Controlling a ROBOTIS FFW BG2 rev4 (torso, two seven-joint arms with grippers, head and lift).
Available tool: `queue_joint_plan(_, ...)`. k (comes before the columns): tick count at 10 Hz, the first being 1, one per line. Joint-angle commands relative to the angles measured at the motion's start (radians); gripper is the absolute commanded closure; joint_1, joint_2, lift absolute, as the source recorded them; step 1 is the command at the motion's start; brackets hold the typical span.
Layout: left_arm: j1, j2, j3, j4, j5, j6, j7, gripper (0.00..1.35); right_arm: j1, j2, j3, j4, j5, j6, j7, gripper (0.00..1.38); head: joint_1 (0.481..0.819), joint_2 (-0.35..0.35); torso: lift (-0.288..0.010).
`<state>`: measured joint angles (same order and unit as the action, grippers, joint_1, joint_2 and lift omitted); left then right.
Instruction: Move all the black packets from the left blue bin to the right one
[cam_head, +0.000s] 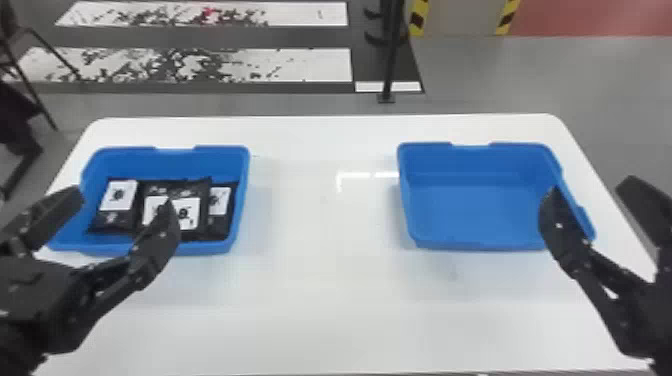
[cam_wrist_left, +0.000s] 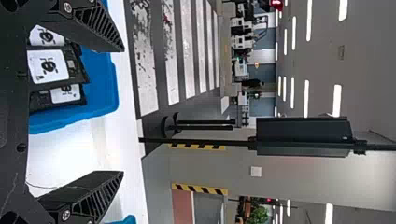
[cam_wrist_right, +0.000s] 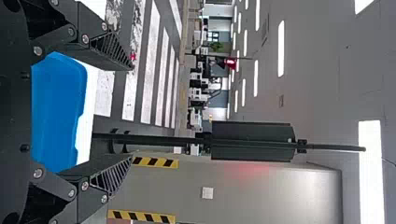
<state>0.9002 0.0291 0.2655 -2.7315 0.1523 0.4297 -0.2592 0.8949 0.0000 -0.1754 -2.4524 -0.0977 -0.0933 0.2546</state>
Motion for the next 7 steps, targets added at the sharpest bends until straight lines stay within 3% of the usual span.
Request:
queue_joint_plan(1,-0.046,0.002,0.03,0.038,-0.013,0.039,0.0,0.1,-0.002,0.001,0.002,0.002,0.0,0.0,0.0,0.4,0.695,0.013,-0.14)
queue_joint_plan(7,-0.238,0.026,0.072,0.217,-0.053,0.208,0.024,0.1,-0.004,0.001,0.004,0.007,-0.002,0.0,0.0,0.39,0.695,0.109,-0.14)
